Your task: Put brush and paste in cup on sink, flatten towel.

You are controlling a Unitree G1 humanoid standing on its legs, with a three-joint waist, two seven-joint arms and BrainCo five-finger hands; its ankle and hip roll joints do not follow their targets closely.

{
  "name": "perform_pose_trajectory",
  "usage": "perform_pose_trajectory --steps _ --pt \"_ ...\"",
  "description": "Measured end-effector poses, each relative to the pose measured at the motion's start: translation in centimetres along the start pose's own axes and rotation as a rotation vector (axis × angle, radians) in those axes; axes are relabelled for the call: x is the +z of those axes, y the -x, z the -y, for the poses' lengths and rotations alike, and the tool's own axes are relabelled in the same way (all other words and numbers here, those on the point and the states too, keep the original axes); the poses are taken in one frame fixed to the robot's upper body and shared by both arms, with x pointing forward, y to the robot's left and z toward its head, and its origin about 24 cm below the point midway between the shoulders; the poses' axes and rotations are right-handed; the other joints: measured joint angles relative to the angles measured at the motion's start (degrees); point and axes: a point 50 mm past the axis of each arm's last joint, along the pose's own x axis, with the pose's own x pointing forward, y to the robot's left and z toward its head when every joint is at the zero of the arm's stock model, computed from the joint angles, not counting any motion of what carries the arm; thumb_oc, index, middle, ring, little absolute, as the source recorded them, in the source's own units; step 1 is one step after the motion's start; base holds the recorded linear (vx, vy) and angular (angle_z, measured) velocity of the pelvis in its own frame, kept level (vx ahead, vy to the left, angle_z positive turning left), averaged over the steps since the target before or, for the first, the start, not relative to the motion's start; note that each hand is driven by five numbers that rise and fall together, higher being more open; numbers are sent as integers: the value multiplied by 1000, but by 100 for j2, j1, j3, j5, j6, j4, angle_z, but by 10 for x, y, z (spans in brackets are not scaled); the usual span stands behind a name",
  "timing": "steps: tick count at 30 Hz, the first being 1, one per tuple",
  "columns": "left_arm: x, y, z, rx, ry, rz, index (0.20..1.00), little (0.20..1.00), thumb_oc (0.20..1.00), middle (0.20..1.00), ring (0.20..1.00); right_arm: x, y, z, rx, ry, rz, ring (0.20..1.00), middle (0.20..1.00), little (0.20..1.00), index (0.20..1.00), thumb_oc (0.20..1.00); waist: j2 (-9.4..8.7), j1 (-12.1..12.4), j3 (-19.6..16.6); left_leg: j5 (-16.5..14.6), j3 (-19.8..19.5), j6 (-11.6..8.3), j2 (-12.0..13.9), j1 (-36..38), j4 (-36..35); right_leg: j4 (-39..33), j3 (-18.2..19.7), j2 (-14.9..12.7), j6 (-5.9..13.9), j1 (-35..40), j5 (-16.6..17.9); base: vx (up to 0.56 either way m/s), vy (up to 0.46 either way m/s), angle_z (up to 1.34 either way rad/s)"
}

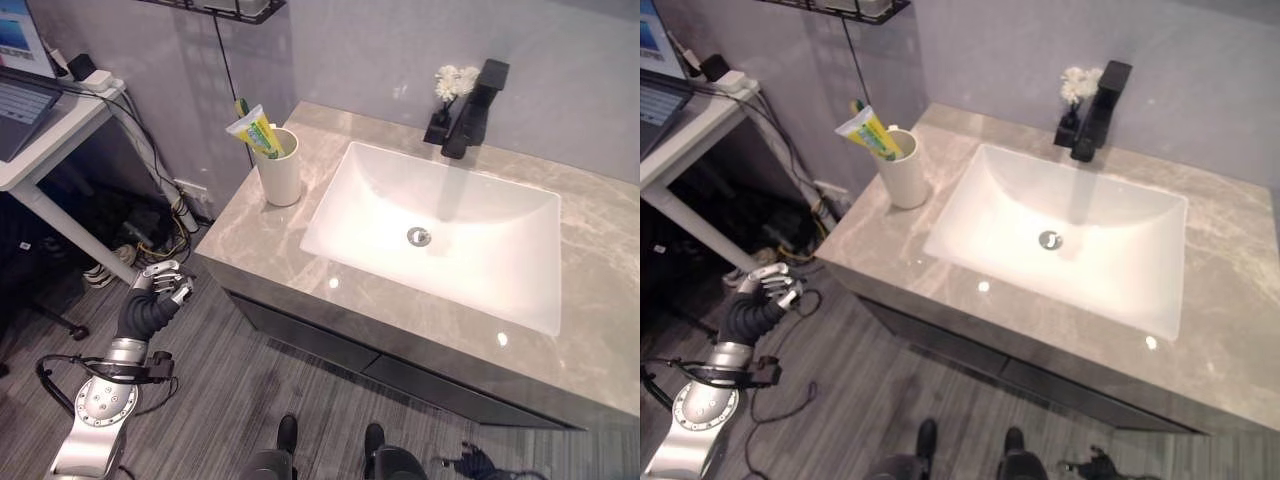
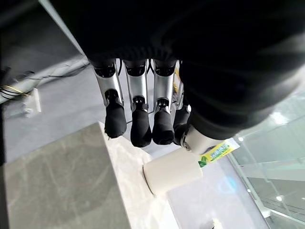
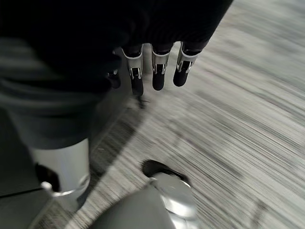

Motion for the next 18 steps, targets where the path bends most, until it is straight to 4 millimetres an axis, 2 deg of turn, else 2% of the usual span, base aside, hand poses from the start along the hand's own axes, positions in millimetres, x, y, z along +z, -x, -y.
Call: perform_pose_trajectory --steps 1,2,3,4,6,7,12,15,17,18 --pt "1 -1 1 3 20 7 200 200 200 200 200 2 0 0 -1 -2 17 1000 1000 1000 1000 1000 -32 -48 -108 -25 -101 -32 22 -130 -13 -405 136 54 -3 -9 77 73 -86 52" --pt "4 -4 0 -5 10 21 200 200 200 200 200 6 0 -3 4 -6 30 1000 1000 1000 1000 1000 -129 -75 -173 -64 -122 -89 -20 -176 -114 -840 139 11 -94 4 170 92 -111 76" --pt "5 -9 -1 -2 17 23 200 200 200 200 200 6 0 -4 -6 2 26 1000 1000 1000 1000 1000 -155 -100 -175 -23 -73 -144 -26 -182 -115 -1145 -52 -68 -181 87 562 61 -75 49" --pt "3 -8 -1 3 38 16 200 200 200 200 200 6 0 0 -19 21 30 1000 1000 1000 1000 1000 -112 -87 -168 -26 -3 -147 4 -216 211 -1186 -59 -59 -201 94 617 57 -69 24" --pt "2 -7 -1 11 53 10 200 200 200 200 200 8 -1 14 -61 67 47 1000 1000 1000 1000 1000 188 -137 -212 -166 133 -245 59 -150 168 -1162 -81 10 -199 99 620 17 -23 -2" --pt "4 -11 -2 22 79 25 200 200 200 200 200 12 -2 20 -79 91 56 1000 1000 1000 1000 1000 327 -136 -182 -84 173 -363 76 -56 -55 -1162 -54 21 -186 72 628 0 0 0" --pt "20 -34 -4 41 145 114 200 200 200 200 200 14 -2 13 -58 164 68 1000 1000 1000 1000 1000 495 -192 -134 -40 261 -371 59 -115 -202 -1340 -5 5 -130 -24 681 7 -21 -9" --pt "21 -45 -6 75 172 125 200 200 200 200 200 18 -3 17 -73 177 69 1000 1000 1000 1000 1000 651 -340 -79 -18 310 -403 69 -344 -204 -1498 46 27 -123 -205 798 5 -42 -8" --pt "27 -60 -5 86 180 155 200 200 200 200 200 21 -4 21 -89 186 77 1000 1000 1000 1000 1000 738 -347 -40 28 306 -468 82 -497 -204 -1504 48 38 -140 -355 842 5 -48 -3" --pt "28 -68 -2 85 189 162 200 200 200 200 200 22 -4 24 -99 190 77 1000 1000 1000 1000 1000 786 -427 3 40 307 -477 97 -554 -203 -1511 55 57 -142 -409 859 0 -34 0"
